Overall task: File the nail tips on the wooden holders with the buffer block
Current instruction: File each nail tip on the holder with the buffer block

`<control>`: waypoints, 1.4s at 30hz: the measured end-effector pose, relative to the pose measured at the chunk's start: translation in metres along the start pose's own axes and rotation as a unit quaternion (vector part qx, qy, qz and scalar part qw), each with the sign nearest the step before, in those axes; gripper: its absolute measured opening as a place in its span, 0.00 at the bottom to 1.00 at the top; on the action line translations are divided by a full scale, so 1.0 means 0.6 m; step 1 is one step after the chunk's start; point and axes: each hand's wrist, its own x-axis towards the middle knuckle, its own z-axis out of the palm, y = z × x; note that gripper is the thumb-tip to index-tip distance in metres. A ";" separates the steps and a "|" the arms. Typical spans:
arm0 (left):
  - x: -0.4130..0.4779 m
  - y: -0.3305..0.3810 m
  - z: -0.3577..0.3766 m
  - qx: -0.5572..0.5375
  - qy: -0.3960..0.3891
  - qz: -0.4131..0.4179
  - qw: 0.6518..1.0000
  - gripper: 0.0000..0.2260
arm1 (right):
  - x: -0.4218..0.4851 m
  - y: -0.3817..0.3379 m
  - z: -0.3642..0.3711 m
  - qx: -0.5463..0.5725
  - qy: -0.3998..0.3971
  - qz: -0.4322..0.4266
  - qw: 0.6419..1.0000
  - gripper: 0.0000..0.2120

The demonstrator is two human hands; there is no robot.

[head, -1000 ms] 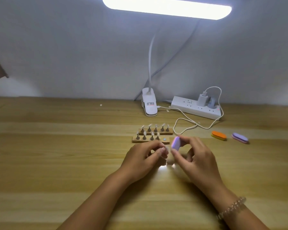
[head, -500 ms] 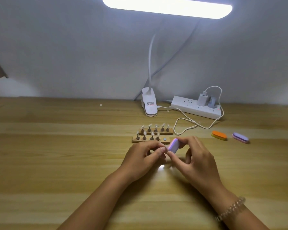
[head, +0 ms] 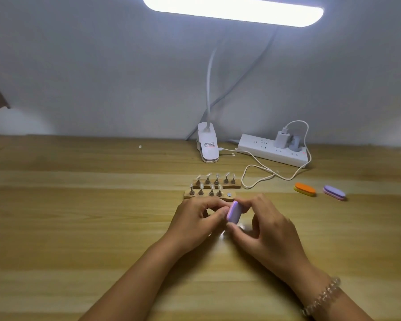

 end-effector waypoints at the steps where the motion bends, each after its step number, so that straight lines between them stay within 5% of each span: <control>1: -0.001 0.001 0.001 0.003 -0.003 0.003 1.000 0.08 | -0.001 0.000 0.000 -0.004 -0.001 -0.006 1.000 0.21; 13: -0.002 0.003 0.000 0.010 -0.004 0.011 1.000 0.07 | -0.002 0.001 0.006 -0.006 0.009 -0.018 1.000 0.20; 17: -0.002 0.003 0.002 0.008 0.011 0.011 1.000 0.06 | 0.004 0.016 -0.001 0.063 0.093 0.063 0.992 0.16; 21: -0.003 0.005 0.001 0.017 0.003 0.018 1.000 0.08 | -0.002 0.006 0.001 0.046 -0.009 0.005 0.999 0.17; 27: -0.003 -0.001 0.003 0.032 -0.004 0.027 0.999 0.08 | 0.000 0.006 0.003 0.040 -0.022 0.007 0.999 0.17; 32: -0.004 -0.003 0.007 -0.021 0.003 0.010 1.000 0.06 | 0.011 0.025 -0.005 0.119 0.091 0.117 0.982 0.13; 37: -0.004 -0.006 0.007 0.034 -0.011 0.038 0.999 0.05 | 0.000 0.004 0.000 0.109 -0.029 0.027 0.993 0.16; 42: -0.003 -0.008 0.004 0.041 -0.019 0.049 0.998 0.06 | 0.003 0.004 -0.004 0.047 -0.024 0.027 0.998 0.18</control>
